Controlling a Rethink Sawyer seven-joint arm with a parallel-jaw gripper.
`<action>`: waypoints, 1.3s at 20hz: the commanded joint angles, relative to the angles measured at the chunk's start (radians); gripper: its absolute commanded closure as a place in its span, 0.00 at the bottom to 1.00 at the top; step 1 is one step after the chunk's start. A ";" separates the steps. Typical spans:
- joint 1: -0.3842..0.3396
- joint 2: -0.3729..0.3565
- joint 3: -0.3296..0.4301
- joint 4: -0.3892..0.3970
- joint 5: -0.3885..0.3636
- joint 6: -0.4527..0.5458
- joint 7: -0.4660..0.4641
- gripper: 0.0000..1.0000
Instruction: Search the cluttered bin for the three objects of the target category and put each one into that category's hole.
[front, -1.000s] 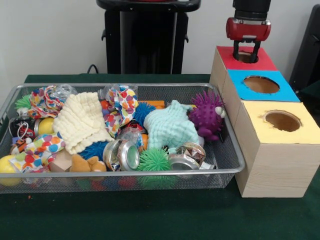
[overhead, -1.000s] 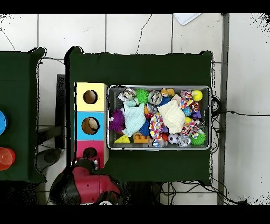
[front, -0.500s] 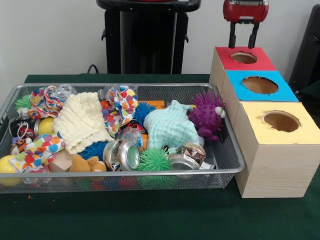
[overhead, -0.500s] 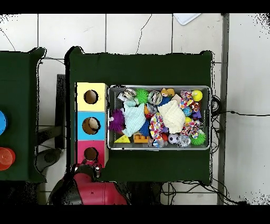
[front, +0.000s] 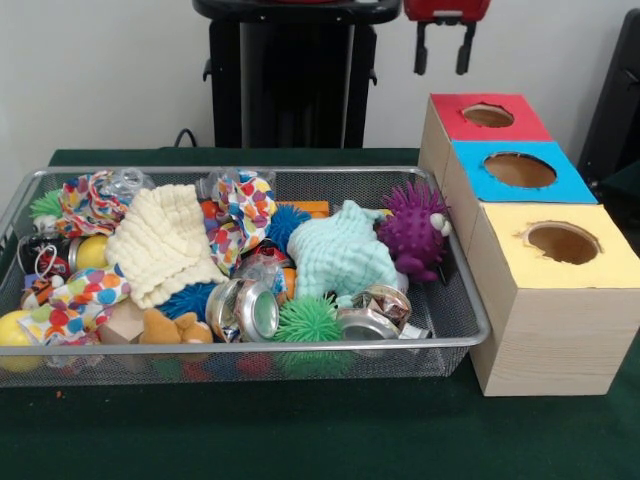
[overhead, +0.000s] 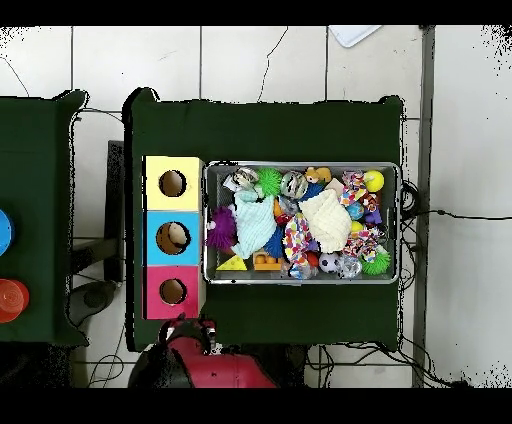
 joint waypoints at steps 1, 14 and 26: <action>-0.184 0.117 0.106 -0.059 -0.203 0.012 -0.101 0.00; -0.314 0.288 0.189 -0.329 -0.379 0.116 -0.093 0.00; -0.503 0.330 0.354 -0.456 -0.486 0.293 -0.229 0.00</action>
